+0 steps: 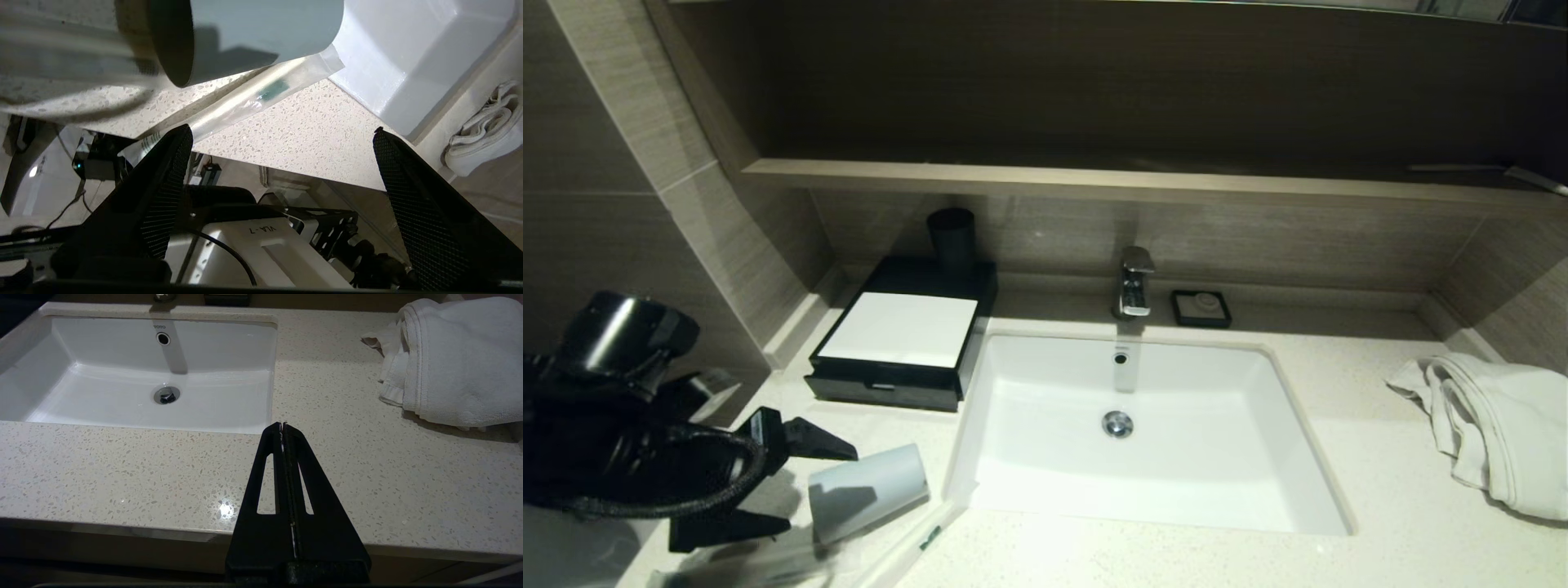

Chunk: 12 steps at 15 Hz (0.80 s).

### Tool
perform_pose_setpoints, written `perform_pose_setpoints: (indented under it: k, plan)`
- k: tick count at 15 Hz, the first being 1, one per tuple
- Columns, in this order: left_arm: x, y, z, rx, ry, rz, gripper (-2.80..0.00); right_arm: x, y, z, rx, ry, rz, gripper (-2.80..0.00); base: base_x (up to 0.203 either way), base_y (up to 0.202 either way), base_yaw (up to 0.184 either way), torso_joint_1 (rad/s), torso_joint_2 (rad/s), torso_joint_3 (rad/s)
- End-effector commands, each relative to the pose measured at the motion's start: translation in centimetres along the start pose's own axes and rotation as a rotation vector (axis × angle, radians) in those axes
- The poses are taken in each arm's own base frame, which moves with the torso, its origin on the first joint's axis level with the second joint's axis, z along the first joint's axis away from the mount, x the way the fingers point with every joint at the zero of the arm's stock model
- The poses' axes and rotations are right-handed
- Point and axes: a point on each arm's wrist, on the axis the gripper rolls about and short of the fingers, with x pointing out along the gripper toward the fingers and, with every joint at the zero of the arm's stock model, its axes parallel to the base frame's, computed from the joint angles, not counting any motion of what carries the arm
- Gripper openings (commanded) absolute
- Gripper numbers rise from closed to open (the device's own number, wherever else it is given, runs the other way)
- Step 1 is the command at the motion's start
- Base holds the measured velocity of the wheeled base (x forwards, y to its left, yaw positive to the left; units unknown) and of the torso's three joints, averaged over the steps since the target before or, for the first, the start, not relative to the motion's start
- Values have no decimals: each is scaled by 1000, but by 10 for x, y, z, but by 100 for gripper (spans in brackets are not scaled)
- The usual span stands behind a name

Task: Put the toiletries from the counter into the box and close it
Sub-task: Pick up the cup

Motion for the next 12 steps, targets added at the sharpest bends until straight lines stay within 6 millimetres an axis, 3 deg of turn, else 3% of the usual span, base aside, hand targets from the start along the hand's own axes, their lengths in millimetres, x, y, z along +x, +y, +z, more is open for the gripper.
perform_pose_setpoints:
  k: [1,12]
  plan:
    - [-2,6,-2,1,-12,-11,0,0,0,0,0,0,0,-280,0,0,0,0,0,0]
    - [15,31,14,38,-7,-62,0,0,0,0,0,0,1,-280,0,0,0,0,0,0]
